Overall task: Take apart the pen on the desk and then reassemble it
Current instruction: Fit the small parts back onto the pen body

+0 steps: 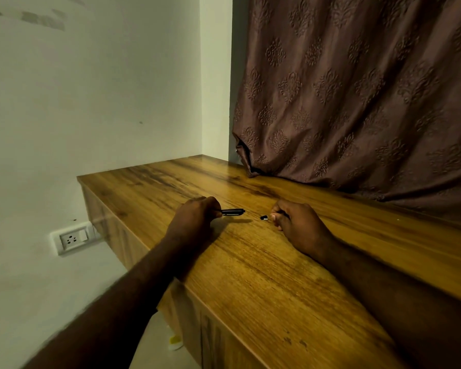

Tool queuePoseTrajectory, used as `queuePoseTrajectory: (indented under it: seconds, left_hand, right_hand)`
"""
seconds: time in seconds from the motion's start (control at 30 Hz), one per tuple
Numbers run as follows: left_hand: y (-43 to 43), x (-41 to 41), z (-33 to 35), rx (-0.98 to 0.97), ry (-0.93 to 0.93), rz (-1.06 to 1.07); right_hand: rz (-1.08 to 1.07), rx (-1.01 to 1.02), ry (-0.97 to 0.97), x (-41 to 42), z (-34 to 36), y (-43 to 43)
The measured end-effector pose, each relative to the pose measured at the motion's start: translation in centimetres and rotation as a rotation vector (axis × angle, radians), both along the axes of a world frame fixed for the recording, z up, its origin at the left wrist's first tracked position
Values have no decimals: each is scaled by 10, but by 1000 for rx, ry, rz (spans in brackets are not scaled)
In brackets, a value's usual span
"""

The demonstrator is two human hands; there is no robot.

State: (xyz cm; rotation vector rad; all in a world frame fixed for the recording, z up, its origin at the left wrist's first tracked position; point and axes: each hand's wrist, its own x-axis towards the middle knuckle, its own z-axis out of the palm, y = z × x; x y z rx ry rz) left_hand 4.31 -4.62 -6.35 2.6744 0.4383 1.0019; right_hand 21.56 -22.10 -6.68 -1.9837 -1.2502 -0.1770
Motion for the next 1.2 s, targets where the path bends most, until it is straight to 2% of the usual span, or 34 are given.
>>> queuePoseTrajectory:
  seconds: [1.2]
  left_hand:
    - [1, 4, -1, 81, 94, -29]
  right_hand:
    - [32, -57, -138, -4, -2, 4]
